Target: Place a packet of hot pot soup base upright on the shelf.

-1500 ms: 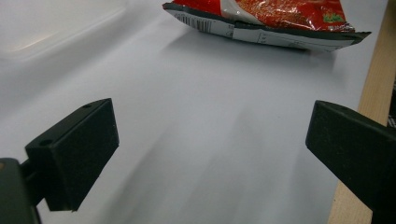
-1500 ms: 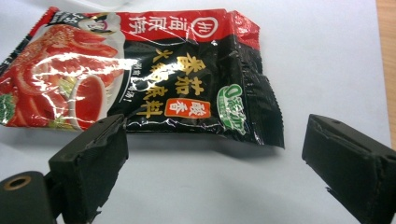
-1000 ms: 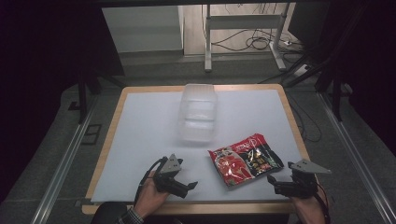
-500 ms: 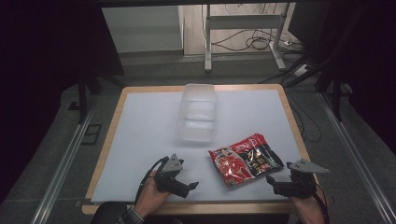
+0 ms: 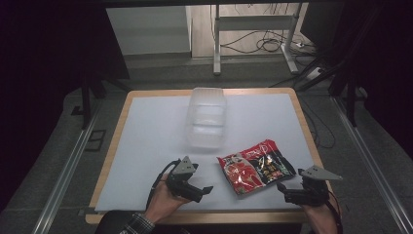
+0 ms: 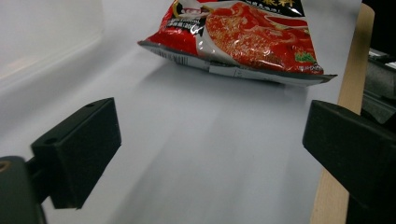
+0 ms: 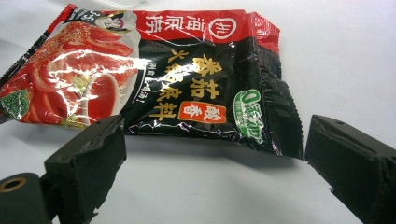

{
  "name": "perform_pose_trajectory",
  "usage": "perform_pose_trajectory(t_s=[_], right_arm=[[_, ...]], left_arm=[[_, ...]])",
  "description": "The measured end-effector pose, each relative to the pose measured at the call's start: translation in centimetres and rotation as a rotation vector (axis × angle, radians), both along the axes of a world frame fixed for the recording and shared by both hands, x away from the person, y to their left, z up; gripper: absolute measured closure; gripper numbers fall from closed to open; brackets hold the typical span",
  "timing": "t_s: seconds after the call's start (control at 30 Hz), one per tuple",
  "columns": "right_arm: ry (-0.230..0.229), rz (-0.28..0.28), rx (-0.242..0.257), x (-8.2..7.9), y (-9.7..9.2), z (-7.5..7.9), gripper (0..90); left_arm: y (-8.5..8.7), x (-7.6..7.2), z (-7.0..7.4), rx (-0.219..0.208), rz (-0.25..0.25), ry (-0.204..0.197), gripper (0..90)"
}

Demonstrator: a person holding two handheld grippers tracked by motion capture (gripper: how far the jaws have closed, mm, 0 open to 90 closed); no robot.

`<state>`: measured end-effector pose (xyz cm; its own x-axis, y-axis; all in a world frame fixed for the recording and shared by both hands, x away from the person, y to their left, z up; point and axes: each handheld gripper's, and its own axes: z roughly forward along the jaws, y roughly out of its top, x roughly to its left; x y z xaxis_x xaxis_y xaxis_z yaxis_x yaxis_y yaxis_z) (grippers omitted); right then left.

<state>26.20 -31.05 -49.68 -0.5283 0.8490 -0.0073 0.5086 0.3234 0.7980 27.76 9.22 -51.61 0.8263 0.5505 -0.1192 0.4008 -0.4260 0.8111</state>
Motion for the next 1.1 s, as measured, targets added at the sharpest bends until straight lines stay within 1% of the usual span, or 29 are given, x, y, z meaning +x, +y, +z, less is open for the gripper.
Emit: perform_pose_trajectory(t_s=[0.07,0.2,0.23,0.27,0.3,0.37,0.4,0.43,0.53,0.67,0.7,0.73,0.77,0.83,0.9,0.93,0.97,1.03,1.1], right_arm=[[-0.001,0.001,0.001,0.1,0.0,0.0,5.8],[-0.001,0.001,0.001,0.1,0.0,-0.1,5.8],[-0.002,0.0,0.0,0.1,0.0,-0.1,5.9],[-0.003,-0.001,0.0,0.1,0.0,-0.1,5.9],[-0.004,-0.002,0.003,0.1,0.0,0.0,6.1],[-0.004,-0.002,0.002,0.2,0.0,0.0,6.4],[-0.004,0.0,0.002,0.2,0.0,-0.1,6.9],[-0.005,0.001,0.002,0.2,0.0,-0.1,7.0],[-0.009,0.003,0.001,0.1,0.0,0.0,7.2],[-0.006,0.0,0.001,0.1,0.0,-0.1,7.2],[-0.006,0.0,0.001,0.1,0.0,-0.1,7.2],[-0.005,-0.001,0.0,0.2,0.0,-0.1,7.2],[-0.002,-0.002,0.0,0.2,-0.1,-0.1,7.2],[0.001,-0.003,0.0,0.2,-0.1,-0.1,7.2],[0.003,-0.004,0.008,0.2,-0.1,-0.1,7.2],[0.003,-0.004,0.008,0.2,-0.1,-0.1,7.2],[0.001,-0.006,0.013,0.2,-0.2,-0.1,7.2],[0.0,-0.006,0.012,0.2,-0.2,-0.1,7.2],[0.001,-0.006,0.011,0.2,-0.2,-0.1,7.2]], left_arm=[[-0.3,0.2,0.1,-0.003,-0.02,-0.008,13.4],[-0.7,0.6,0.2,-0.02,-0.038,-0.012,22.9],[-0.9,0.7,0.2,-0.027,-0.042,-0.011,22.9],[-1.0,0.8,0.3,-0.037,-0.044,-0.007,26.7],[-1.2,1.0,0.4,-0.049,-0.06,-0.001,33.0],[-1.4,1.0,0.4,-0.05,-0.065,0.0,39.9],[-1.8,1.2,0.5,-0.044,-0.074,-0.014,43.1],[-1.9,1.3,0.5,-0.043,-0.079,-0.019,45.6],[-2.4,1.5,0.6,-0.055,-0.083,-0.019,54.1],[-3.5,1.9,0.6,-0.054,-0.099,-0.027,69.6],[-3.5,1.9,0.6,-0.054,-0.099,-0.027,72.6],[-3.8,1.9,0.6,-0.05,-0.103,-0.029,72.6],[-4.4,2.0,0.4,-0.044,-0.105,-0.033,81.9],[-5.1,2.2,0.2,-0.038,-0.108,-0.029,88.5],[-5.7,2.2,0.0,-0.033,-0.114,-0.03,90.0],[-5.7,2.2,0.0,-0.033,-0.114,-0.03,90.0],[-6.4,2.3,-0.3,-0.034,-0.117,-0.036,90.0],[-6.8,2.3,-0.5,-0.043,-0.117,-0.035,90.0],[-7.3,2.3,-0.8,-0.041,-0.115,-0.047,90.0]])
